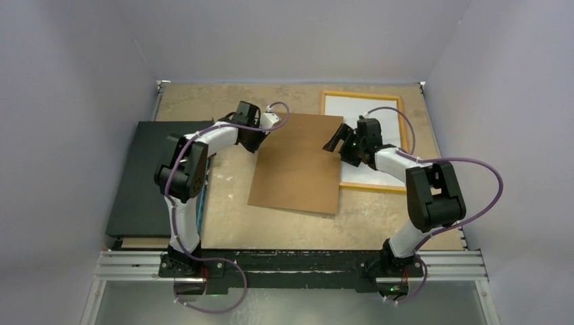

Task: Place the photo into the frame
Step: Move the photo frame item to the center of the board, then turn over the photo frame item at the center of the board.

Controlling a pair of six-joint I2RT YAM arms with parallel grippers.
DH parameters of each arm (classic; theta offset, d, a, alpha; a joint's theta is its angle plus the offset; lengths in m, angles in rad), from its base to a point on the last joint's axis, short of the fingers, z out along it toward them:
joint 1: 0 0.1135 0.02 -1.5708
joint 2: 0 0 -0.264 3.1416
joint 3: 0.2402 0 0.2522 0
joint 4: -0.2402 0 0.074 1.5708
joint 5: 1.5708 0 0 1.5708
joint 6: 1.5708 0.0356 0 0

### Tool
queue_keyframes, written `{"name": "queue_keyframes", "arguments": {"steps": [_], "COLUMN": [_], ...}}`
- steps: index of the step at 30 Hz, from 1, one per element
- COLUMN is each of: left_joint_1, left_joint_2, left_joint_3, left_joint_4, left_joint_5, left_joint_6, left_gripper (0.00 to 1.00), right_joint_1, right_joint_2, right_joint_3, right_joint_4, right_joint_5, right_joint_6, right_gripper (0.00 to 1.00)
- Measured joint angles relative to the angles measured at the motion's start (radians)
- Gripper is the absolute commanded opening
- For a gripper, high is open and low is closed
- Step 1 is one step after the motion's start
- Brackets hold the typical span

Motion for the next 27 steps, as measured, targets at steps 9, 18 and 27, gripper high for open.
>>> {"name": "queue_keyframes", "arguments": {"steps": [9,18,27], "left_joint_1": [0.0,-0.002,-0.002], "left_joint_2": [0.002,0.019,0.05], "left_joint_3": [-0.008,-0.008,0.034], "left_joint_4": [0.027,0.071,0.075], "left_joint_5": [0.019,0.053,0.079], "left_joint_6": [-0.019,-0.024,-0.026], "left_gripper": [0.0,0.0,0.0], "right_joint_1": [0.0,0.0,-0.016], "right_joint_2": [0.0,0.0,-0.023], "right_joint_3": [-0.031,-0.033,-0.033], "right_joint_4": [0.005,0.018,0.019], "right_joint_5": [0.005,-0.027,-0.09], "right_joint_6": [-0.018,-0.008,0.055], "right_gripper": [0.85,0.83,0.81]}}
